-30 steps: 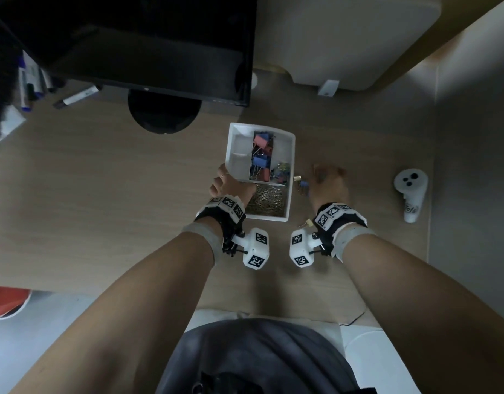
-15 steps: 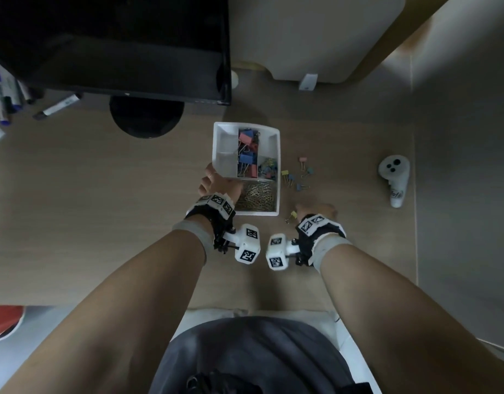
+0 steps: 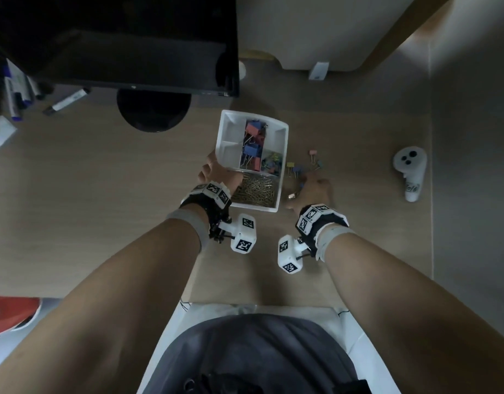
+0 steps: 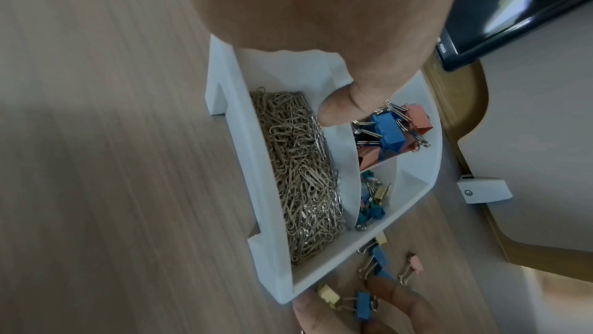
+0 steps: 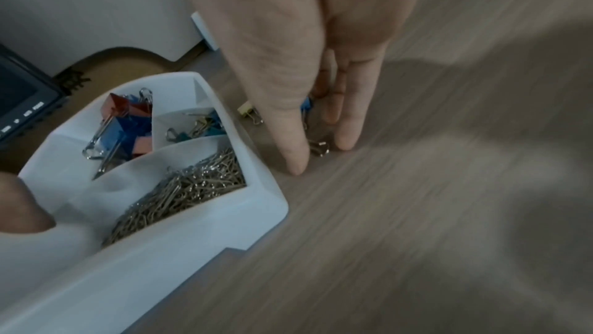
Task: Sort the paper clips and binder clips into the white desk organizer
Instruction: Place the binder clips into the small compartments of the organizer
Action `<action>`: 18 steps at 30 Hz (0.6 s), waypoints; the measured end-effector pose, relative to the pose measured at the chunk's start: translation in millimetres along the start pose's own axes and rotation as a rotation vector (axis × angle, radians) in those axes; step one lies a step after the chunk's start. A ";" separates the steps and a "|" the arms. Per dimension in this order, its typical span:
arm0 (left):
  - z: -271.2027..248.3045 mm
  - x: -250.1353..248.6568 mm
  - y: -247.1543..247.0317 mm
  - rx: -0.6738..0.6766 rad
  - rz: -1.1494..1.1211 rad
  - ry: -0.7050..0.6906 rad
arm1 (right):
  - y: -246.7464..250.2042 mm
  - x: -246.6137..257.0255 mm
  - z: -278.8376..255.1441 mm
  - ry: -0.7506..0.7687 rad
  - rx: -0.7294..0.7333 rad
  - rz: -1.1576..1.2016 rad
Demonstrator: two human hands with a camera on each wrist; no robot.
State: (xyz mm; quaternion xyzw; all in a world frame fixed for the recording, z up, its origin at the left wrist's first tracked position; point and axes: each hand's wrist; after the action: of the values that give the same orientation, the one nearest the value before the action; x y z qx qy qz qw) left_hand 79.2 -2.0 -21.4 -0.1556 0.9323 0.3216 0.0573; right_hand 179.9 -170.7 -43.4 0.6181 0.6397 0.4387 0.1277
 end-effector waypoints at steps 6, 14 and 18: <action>3.1 0.2 -3.7 -0.024 0.038 0.005 | 6.9 2.0 0.6 0.028 -0.083 0.056; 11.1 -1.3 -3.6 -0.009 0.095 0.021 | 7.6 -4.2 11.0 0.078 -0.099 0.004; 15.4 0.5 -8.0 -0.035 0.091 -0.006 | 11.1 16.7 20.4 0.187 -0.149 0.286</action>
State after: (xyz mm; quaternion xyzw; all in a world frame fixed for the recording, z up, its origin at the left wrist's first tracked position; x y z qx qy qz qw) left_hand 81.4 1.4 -38.2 -0.1128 0.9325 0.3404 0.0428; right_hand 198.4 -149.0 -40.9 0.6482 0.5201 0.5539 0.0495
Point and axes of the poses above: each hand's wrist, its own z-axis towards the middle knuckle, its own y-axis out of the back of the hand, x = y × z, and after that the axes turned 10 degrees about y, right-handed
